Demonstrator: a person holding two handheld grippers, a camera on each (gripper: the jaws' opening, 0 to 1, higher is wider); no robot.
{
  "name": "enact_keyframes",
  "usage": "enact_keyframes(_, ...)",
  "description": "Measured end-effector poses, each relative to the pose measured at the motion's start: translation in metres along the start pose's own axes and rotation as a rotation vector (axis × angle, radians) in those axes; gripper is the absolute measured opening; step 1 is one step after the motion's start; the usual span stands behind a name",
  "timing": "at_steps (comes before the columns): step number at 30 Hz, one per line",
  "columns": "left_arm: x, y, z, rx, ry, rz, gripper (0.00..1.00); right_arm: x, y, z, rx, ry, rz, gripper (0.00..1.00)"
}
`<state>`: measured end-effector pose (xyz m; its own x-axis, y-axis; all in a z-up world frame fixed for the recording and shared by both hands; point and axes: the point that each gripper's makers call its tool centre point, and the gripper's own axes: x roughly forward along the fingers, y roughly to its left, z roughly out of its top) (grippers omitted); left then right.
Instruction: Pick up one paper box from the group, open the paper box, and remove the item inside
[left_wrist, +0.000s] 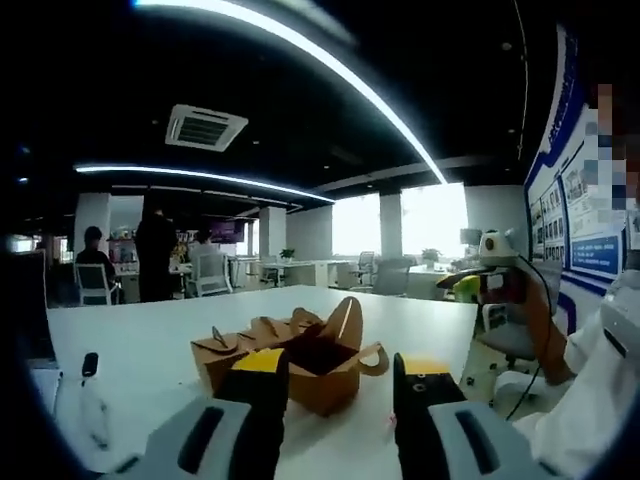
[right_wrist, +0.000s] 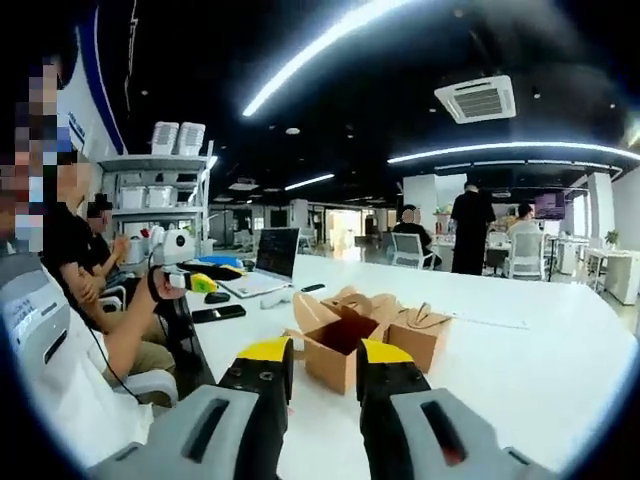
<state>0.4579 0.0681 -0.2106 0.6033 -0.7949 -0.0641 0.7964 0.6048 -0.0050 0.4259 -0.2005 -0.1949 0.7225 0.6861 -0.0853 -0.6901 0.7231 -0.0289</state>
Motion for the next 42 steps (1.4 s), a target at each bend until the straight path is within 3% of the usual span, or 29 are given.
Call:
enact_keyframes(8,0.000,0.001,-0.010,-0.024,0.023,0.003,0.46,0.000,0.000,0.002,-0.011,-0.007,0.002,0.26)
enact_keyframes(16,0.021,-0.010,-0.014,-0.002,0.048,-0.039,0.47,0.004,0.004,-0.004,-0.033,0.014,0.014,0.26)
enact_keyframes(42,0.006,-0.002,0.002,0.006,-0.012,-0.004,0.47,0.000,0.000,0.000,-0.071,0.007,-0.001,0.26)
